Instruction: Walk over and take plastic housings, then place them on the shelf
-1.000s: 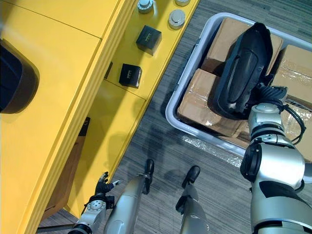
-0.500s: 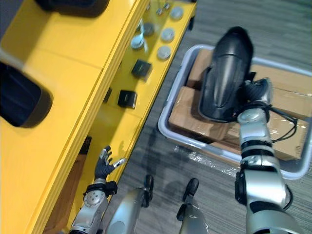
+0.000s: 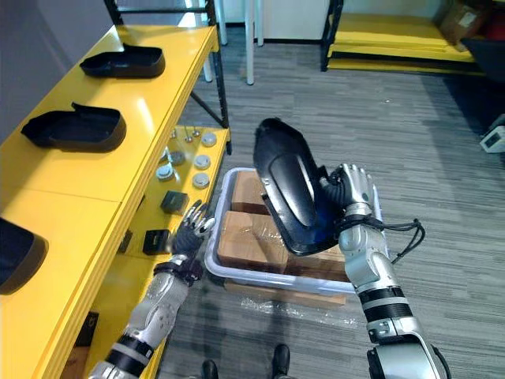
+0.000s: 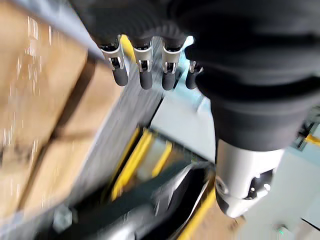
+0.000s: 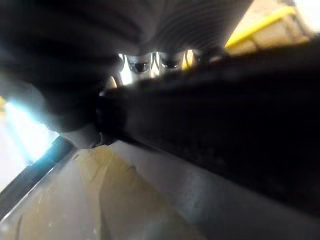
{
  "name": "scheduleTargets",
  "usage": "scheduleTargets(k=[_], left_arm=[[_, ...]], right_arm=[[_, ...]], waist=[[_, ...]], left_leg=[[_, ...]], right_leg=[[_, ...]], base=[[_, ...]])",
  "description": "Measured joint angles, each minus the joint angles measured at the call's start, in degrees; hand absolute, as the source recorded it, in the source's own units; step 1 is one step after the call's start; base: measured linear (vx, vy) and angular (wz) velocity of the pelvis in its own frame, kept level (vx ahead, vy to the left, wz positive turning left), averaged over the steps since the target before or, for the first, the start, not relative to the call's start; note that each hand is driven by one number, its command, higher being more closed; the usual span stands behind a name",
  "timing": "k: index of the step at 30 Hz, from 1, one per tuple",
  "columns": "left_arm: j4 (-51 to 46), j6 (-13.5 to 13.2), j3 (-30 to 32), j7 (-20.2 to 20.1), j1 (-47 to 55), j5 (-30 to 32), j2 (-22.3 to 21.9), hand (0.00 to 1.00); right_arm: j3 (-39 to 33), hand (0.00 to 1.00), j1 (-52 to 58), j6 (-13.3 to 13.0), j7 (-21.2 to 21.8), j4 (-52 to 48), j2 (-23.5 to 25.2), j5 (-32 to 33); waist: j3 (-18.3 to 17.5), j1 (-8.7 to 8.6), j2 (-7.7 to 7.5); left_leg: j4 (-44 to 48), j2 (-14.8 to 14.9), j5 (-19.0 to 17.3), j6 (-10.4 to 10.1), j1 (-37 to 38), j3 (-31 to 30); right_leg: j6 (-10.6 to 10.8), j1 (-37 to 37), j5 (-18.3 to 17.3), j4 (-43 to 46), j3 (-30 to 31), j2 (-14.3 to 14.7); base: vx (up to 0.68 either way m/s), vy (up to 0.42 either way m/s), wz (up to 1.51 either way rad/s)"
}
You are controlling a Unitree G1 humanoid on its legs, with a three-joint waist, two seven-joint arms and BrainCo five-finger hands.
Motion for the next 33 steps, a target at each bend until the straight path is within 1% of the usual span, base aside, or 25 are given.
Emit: scheduleTargets(k=[3,6,7,9,11,14,16,17,21,22,23,25,27,30,33], left_arm=[[3.61,1.3,-2.18,-0.13,-1.33,-2.17,-0.13,0.0],[5.82,2.22,-3.54,0.45,-1.76,-2.18,-0.17,0.0],[6.4,2.45,-4.57,0.72,-1.79,-2.36,-0.01,0.0],[6.72,2.86,-5.75,1.04,-1.83,-3.45,0.02,0.0],[6.71,2.92,-7.04,1.05,-1.92,-4.7,0.02,0.0],[6.69,2.93,-9.04,1.03,-3.07,-7.81,-0.06,0.0],[6.58,2.9,-9.09,0.99,-3.09,-9.55,-0.28,0.0],[6.4,2.9,-9.55,0.66,-3.09,-11.77,-0.19,0.0],[5.35,2.82,-10.77,-0.92,-3.08,-17.18,0.0,0.0],[3.96,2.81,-11.22,-1.58,-3.08,-18.47,0.21,0.0],[2.33,2.35,-11.61,-1.6,-2.89,-19.65,0.01,1.0],[1.79,1.52,-12.24,-1.62,-2.68,-19.55,0.59,1.0],[1.74,1.48,-13.41,-1.17,-2.66,-18.74,1.49,1.0],[1.74,1.32,-13.35,0.4,-2.66,-14.46,3.06,1.0],[1.74,1.41,-13.44,1.08,-2.66,-10.72,4.4,1.0]], right_arm=[[1.26,1.0,3.26,-1.21,-0.62,-4.16,0.87,-1.55],[1.29,1.0,5.24,-1.3,-1.09,-5.07,2.84,-2.17],[1.45,1.0,6.33,-1.3,-1.26,-5.07,3.7,-2.18],[2.59,1.0,8.35,-1.27,-1.6,-6.48,4.69,-2.18],[3.0,1.0,10.13,-1.28,-2.12,-8.41,5.67,-2.18],[3.61,1.0,11.2,-1.25,-2.86,-8.56,6.56,-2.16],[3.36,1.0,12.17,-1.19,-3.56,-8.61,6.97,-2.14],[3.4,1.0,12.73,-1.19,-3.94,-8.6,7.0,-2.12],[3.49,1.0,13.21,-1.19,-4.4,-8.38,6.99,-2.03],[4.54,1.0,13.23,-1.28,-4.37,-8.35,6.85,-2.04],[6.3,1.0,13.38,-1.28,-4.57,-7.76,7.06,-1.99],[6.2,1.0,13.85,-1.3,-5.04,-6.55,7.72,-1.93],[6.37,1.0,14.85,-1.3,-5.45,-6.54,7.96,-1.94],[7.34,1.0,14.85,-1.3,-6.44,-6.65,8.94,-1.95],[7.96,1.0,15.1,-1.3,-7.3,-7.56,9.59,-1.94]], waist=[[-1.85,0.05,-0.17],[-2.6,-0.1,-0.59],[-2.92,-0.02,-0.97],[-3.3,0.02,-1.51],[-3.46,0.03,-1.72],[-3.75,0.07,-2.02],[-4.24,-0.01,-2.19],[-4.57,-0.01,-2.25],[-5.19,0.15,-2.35],[-5.25,0.17,-2.44],[-5.4,0.12,-2.62],[-5.82,0.16,-2.76],[-6.58,0.07,-2.84],[-7.06,0.34,-3.12],[-7.52,0.47,-3.55]], left_leg=[[-1.86,-0.32,0.97,-0.02,1.49,0.92],[-2.68,-0.64,1.66,0.14,1.84,0.9],[-2.82,-0.64,1.85,0.13,1.9,0.87],[-3.34,-0.67,2.46,0.06,1.97,0.76],[-4.06,-0.75,2.94,0.08,2.2,0.51],[-4.9,-0.82,3.55,0.13,2.45,0.35],[-5.28,-0.85,3.9,0.03,2.43,0.01],[-5.54,-0.85,4.1,0.0,2.42,-0.23],[-5.8,-0.88,4.35,-0.03,2.32,-0.69],[-5.8,-0.97,4.39,0.01,2.29,-0.81],[-5.79,-1.07,4.49,0.07,2.26,-0.89],[-5.78,-1.21,4.52,0.13,2.13,-1.15],[-5.65,-1.63,4.67,0.35,1.52,-2.27],[-5.59,-1.74,4.72,0.42,1.41,-2.41],[-5.34,-1.74,4.72,0.42,1.34,-2.78]], right_leg=[[-0.08,0.19,0.05,-0.03,1.07,-0.11],[-0.34,0.22,0.26,-0.07,1.09,-0.32],[-0.43,0.22,0.39,-0.09,1.08,-0.31],[-0.47,0.13,0.61,-0.15,1.03,-0.3],[-0.48,0.14,0.78,-0.35,0.96,-0.29],[-0.42,0.09,1.02,-0.41,0.86,-0.31],[-0.41,0.03,1.04,-0.41,0.57,-0.31],[-0.41,0.03,1.04,-0.41,0.28,-0.3],[-0.41,0.09,1.05,-0.36,-0.38,-0.35],[-0.41,0.11,1.05,-0.35,-0.49,-0.42],[-0.4,0.14,1.05,-0.36,-0.61,-0.5],[-0.39,0.18,1.06,-0.41,-0.77,-0.66],[-0.34,0.21,1.09,-0.45,-1.82,-1.1],[-0.2,0.23,1.19,-0.48,-1.91,-1.25],[-0.18,0.45,1.21,-0.49,-2.08,-1.25]], base=[[-0.03,0.006,-0.11],[-0.1,0.003,-0.02],[-0.11,-0.008,0.01],[-0.11,-0.012,0.02],[-0.09,-0.012,0.04],[-0.09,-0.012,0.03],[-0.04,-0.011,0.07],[-0.01,-0.011,0.08],[0.0,-0.003,0.07],[0.0,0.018,0.04],[-0.01,0.021,0.04],[-0.01,0.023,0.09],[-0.01,0.032,0.23],[-0.03,0.031,0.07],[-0.03,0.018,0.05]])
